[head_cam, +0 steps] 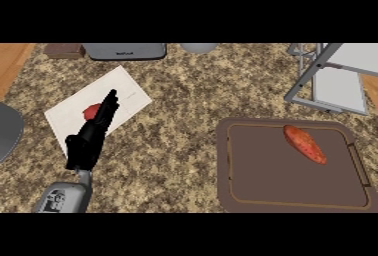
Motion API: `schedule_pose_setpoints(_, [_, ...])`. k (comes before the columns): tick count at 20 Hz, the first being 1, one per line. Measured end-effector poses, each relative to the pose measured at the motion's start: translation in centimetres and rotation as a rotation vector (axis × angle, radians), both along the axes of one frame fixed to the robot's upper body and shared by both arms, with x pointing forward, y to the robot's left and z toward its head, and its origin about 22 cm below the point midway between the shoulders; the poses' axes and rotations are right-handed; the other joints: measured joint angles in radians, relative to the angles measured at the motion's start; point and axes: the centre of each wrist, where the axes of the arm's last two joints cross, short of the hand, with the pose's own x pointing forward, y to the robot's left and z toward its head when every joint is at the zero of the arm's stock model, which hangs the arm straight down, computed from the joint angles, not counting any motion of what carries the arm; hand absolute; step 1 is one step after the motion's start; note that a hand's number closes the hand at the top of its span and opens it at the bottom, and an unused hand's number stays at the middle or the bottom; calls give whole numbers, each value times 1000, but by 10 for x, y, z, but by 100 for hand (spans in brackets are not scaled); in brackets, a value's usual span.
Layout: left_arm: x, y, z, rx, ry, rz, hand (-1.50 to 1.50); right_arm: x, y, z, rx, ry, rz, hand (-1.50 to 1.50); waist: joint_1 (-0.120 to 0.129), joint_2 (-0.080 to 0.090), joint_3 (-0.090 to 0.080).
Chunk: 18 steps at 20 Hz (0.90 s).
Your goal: Pick the squash from the tray and place it in the tiered shelf
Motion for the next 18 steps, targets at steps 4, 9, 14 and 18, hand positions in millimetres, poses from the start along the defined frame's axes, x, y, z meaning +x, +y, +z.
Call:
schedule_pose_setpoints(4, [2,-6,2,1,-6,-19,0,-3,-35,34,65,-78,-110,150,20,4,0])
schedule_pose_setpoints(9, [3,-12,2,0,-12,-43,0,-10,-68,67,118,-153,-220,150,43,8,-1])
schedule_pose_setpoints(14, [11,-16,9,3,-13,-70,0,-12,-82,91,159,-180,-275,150,65,12,-1])
schedule_pose_setpoints(18, [14,-20,8,6,-17,-86,0,-11,-89,102,199,-208,-305,150,83,16,-2])
